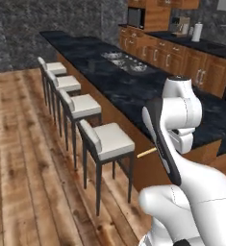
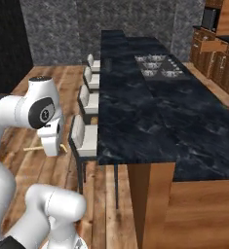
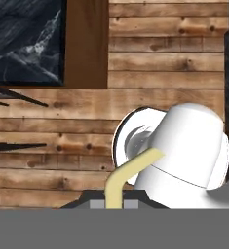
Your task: Take a straw from the drawer in front and place it inside the glass cup on the dining counter.
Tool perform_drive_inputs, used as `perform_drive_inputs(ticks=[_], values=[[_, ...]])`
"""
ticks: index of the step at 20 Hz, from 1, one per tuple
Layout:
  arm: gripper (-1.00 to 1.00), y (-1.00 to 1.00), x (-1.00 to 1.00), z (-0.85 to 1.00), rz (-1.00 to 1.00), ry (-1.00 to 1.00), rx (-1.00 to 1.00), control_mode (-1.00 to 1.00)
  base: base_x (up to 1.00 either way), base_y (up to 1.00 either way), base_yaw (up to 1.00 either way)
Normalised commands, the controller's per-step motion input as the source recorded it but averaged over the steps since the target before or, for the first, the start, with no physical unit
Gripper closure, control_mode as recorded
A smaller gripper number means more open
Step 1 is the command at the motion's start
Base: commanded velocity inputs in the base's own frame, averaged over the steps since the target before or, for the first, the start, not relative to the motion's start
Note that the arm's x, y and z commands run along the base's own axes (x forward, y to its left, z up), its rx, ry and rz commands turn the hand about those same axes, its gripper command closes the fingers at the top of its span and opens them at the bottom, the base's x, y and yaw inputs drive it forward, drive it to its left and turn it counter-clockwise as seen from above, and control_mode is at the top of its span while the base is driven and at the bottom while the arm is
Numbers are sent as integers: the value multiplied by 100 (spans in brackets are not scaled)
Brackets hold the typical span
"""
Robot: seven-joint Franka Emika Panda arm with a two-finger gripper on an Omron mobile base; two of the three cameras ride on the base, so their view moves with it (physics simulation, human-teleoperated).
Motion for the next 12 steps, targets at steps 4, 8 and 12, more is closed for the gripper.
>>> perform_drive_inputs(ticks=[4,8,12], values=[[100,0,0,0,0,0,0,100,22,100,-19],[100,0,0,0,0,0,0,100,61,100,-30],[100,0,0,0,0,0,0,100,76,100,-46]])
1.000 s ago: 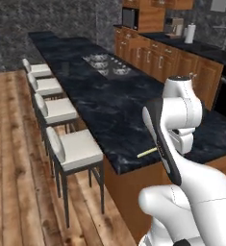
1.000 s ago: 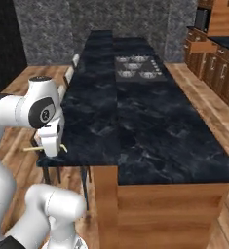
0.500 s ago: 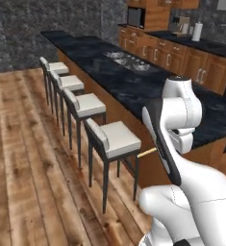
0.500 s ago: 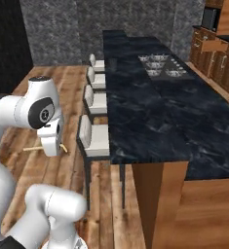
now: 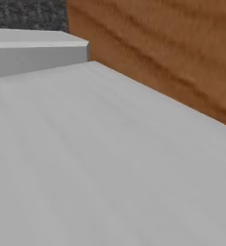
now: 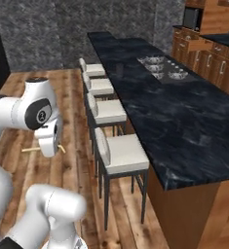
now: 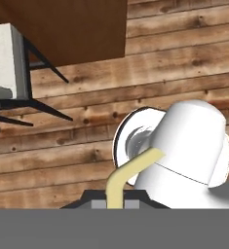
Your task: Take a straw from the drawer in front and place it inside the glass cup on the dining counter.
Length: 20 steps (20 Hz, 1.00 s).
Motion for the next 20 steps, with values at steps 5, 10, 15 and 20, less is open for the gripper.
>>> perform_drive_inputs(ticks=[5,10,15,20], values=[[100,0,0,0,0,0,0,100,59,100,-53],[100,0,0,0,0,0,0,100,29,95,-58],[100,0,0,0,0,0,0,100,26,76,-53],[100,0,0,0,0,0,0,100,91,44,-22]])
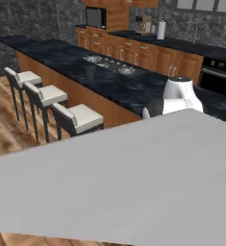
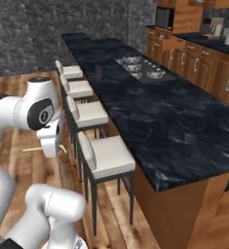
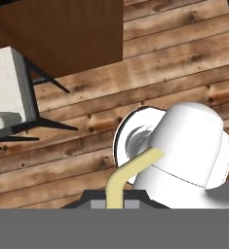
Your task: Take a straw from the drawer in front and place it inside the glass cup on the dining counter.
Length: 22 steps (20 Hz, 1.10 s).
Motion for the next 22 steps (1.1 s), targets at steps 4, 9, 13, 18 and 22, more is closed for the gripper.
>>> perform_drive_inputs(ticks=[4,9,13,18,22], values=[[100,0,0,0,0,0,0,100,100,17,-8],[100,0,0,0,0,0,0,100,95,18,-9],[100,0,0,0,0,0,0,100,45,44,-38],[100,0,0,0,0,0,0,100,5,60,-70],[100,0,0,0,0,0,0,100,0,65,-75]])
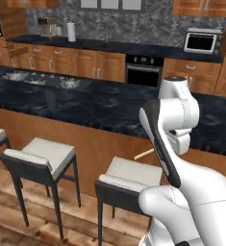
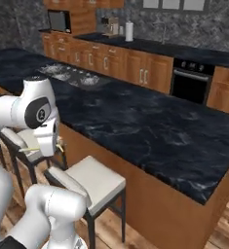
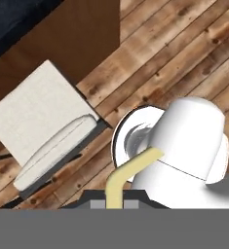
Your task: Take a straw from the drawer in front and place it inside the glass cup on the dining counter.
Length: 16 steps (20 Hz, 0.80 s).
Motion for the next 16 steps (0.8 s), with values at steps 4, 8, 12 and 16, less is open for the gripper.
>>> perform_drive_inputs(ticks=[4,8,12,16], values=[[100,0,0,0,0,0,0,100,0,82,-69],[100,0,0,0,0,0,0,100,-3,91,-62],[100,0,0,0,0,0,0,100,-8,100,-55],[100,0,0,0,0,0,0,100,-9,100,-41]])
